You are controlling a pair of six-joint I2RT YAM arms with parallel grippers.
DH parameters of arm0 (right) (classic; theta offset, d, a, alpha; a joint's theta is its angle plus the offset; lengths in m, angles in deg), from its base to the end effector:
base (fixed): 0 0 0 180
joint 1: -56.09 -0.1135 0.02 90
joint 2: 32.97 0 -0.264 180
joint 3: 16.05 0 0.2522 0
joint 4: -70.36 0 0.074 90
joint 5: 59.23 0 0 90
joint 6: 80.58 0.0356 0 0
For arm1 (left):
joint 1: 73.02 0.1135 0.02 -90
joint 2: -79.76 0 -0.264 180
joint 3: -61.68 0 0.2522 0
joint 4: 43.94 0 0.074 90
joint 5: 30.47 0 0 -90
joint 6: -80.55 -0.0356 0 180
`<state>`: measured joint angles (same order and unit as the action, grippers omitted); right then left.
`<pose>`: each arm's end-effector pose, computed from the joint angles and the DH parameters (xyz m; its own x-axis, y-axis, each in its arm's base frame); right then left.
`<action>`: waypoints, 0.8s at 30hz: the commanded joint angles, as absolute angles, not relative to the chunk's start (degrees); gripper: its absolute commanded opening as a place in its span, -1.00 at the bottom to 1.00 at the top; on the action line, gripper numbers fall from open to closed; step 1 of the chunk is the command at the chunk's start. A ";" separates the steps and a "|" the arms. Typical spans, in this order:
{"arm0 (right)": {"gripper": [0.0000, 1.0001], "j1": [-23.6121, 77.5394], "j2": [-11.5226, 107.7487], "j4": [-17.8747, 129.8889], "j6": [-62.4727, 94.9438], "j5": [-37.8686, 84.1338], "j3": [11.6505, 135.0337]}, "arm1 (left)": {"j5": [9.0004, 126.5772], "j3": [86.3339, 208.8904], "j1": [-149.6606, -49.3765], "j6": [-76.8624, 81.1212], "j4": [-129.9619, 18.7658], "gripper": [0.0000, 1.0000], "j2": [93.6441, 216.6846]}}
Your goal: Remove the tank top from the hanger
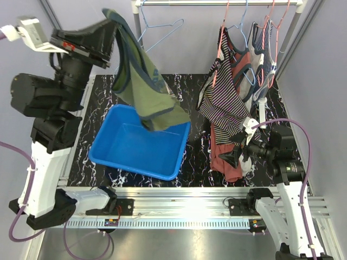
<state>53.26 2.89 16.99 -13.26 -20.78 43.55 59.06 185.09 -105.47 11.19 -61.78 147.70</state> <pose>0.1189 0.0338 0.3222 -0.1816 -0.2490 -0.9513 -0.8461 0.5326 0.0221 0.1272 -0.0806 0.6329 0.2950 -0.6053 -0.7394 0.6786 0.6775 -0.2839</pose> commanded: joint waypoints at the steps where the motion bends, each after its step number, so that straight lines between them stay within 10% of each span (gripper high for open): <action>1: 0.99 53.37 2.19 19.34 -12.20 -20.47 44.29 | 55.05 193.03 -104.75 6.46 -59.19 -1.00 150.94; 24: 0.99 53.45 1.40 21.18 -11.85 -20.12 40.95 | 43.97 210.35 -104.04 -1.55 -53.22 -1.00 152.09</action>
